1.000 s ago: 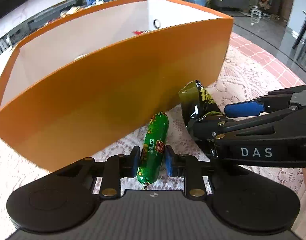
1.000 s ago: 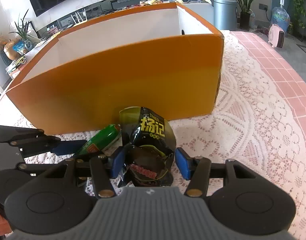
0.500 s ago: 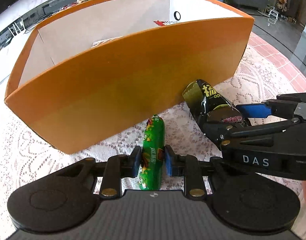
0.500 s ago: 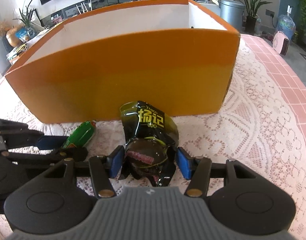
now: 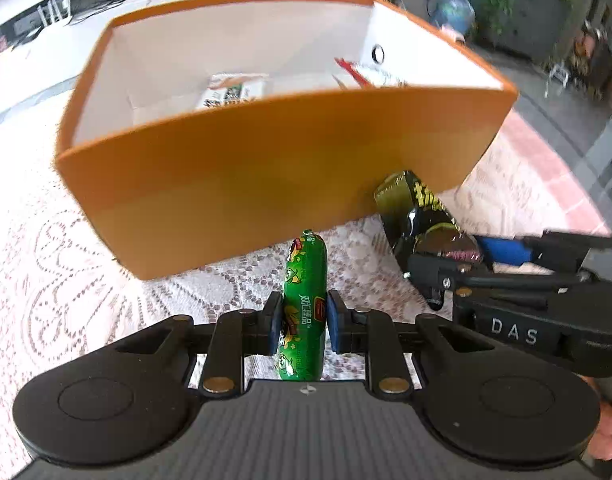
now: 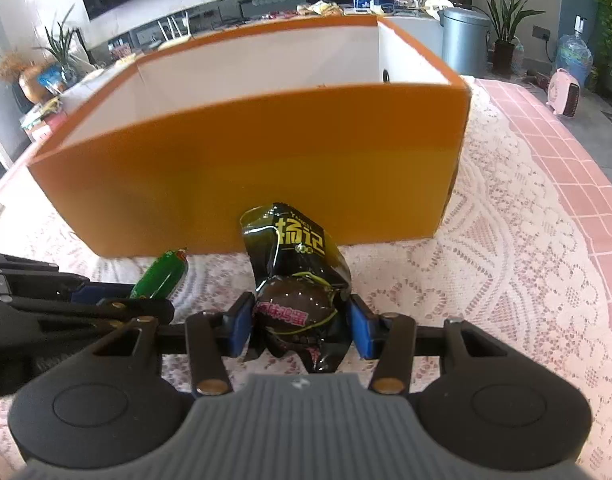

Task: Organize snacks
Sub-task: 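Lift both tools with the sausage and snack bag over the orange box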

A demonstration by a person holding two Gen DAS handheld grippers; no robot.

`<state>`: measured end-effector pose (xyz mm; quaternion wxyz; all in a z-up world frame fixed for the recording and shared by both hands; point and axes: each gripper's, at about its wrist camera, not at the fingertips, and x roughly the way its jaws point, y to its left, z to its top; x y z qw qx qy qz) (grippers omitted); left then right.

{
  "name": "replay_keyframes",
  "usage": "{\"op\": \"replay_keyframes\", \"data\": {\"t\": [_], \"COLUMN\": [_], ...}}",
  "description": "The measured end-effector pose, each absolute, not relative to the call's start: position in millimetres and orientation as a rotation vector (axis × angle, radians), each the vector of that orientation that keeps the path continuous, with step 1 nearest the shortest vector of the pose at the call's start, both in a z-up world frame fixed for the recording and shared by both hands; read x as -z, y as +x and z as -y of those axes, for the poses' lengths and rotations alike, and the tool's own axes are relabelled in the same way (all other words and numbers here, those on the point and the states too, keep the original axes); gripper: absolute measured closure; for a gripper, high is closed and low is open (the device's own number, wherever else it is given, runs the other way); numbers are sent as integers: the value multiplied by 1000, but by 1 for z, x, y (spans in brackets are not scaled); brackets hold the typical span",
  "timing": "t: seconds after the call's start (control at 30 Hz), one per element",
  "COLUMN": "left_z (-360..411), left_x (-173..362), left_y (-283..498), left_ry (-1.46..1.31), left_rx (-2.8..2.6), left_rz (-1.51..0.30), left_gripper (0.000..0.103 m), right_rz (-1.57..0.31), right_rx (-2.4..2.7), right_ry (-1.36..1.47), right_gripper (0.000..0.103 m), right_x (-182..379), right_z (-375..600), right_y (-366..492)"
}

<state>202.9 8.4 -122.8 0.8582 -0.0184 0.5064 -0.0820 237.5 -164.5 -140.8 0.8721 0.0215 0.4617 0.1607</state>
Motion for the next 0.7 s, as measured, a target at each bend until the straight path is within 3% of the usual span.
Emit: {"op": "replay_keyframes", "data": {"t": [0.7], "left_z": [-41], "left_x": [1], "left_y": [174], "left_ry": [-234], "left_rx": [210], "left_rz": [-818], "left_gripper": [78], "right_rz": [-727], "right_rx": [-409], "right_ry": [103], "right_gripper": [55], "right_x": [32], "right_z": [189], "right_y": [197]}}
